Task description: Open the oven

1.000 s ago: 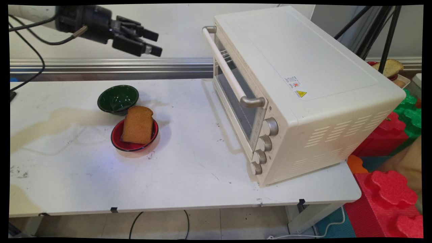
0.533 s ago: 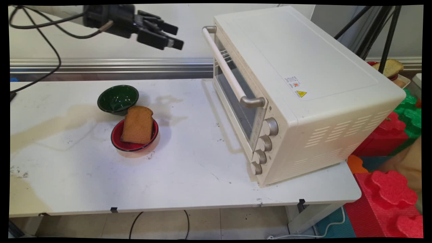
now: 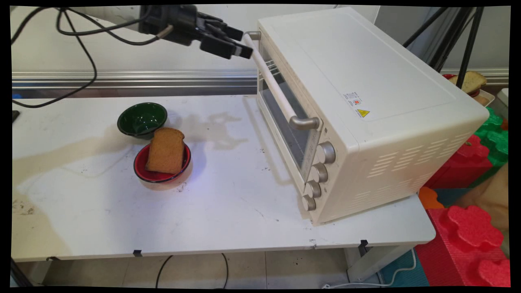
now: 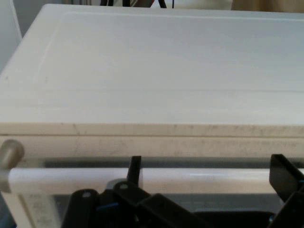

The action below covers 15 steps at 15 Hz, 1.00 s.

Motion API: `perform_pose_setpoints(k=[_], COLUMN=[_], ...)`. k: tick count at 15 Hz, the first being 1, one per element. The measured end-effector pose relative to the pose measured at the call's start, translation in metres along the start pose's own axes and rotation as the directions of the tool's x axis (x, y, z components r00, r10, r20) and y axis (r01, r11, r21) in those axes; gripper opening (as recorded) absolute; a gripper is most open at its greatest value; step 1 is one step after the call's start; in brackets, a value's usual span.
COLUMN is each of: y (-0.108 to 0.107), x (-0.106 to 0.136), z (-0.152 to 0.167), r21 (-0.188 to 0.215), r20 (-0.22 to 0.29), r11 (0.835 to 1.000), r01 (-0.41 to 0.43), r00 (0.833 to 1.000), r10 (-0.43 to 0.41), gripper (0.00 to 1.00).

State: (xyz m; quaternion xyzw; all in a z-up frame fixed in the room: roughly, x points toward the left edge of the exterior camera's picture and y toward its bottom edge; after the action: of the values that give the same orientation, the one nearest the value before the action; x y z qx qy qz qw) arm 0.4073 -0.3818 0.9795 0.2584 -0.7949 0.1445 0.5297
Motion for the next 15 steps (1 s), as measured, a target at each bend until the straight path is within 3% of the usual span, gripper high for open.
perform_pose_setpoints(k=[7,8,15], y=[0.004,0.004,0.007], x=[0.005,0.006,0.003], z=[0.031,0.034,0.046], r21=[-0.002,-0.001,-0.008], r20=[0.008,0.008,0.026], r11=[1.000,1.000,1.000], r01=[-0.011,-0.013,-0.020], r00=[1.000,1.000,0.999], r10=[0.011,0.013,0.021], gripper=[1.00,0.00,0.00])
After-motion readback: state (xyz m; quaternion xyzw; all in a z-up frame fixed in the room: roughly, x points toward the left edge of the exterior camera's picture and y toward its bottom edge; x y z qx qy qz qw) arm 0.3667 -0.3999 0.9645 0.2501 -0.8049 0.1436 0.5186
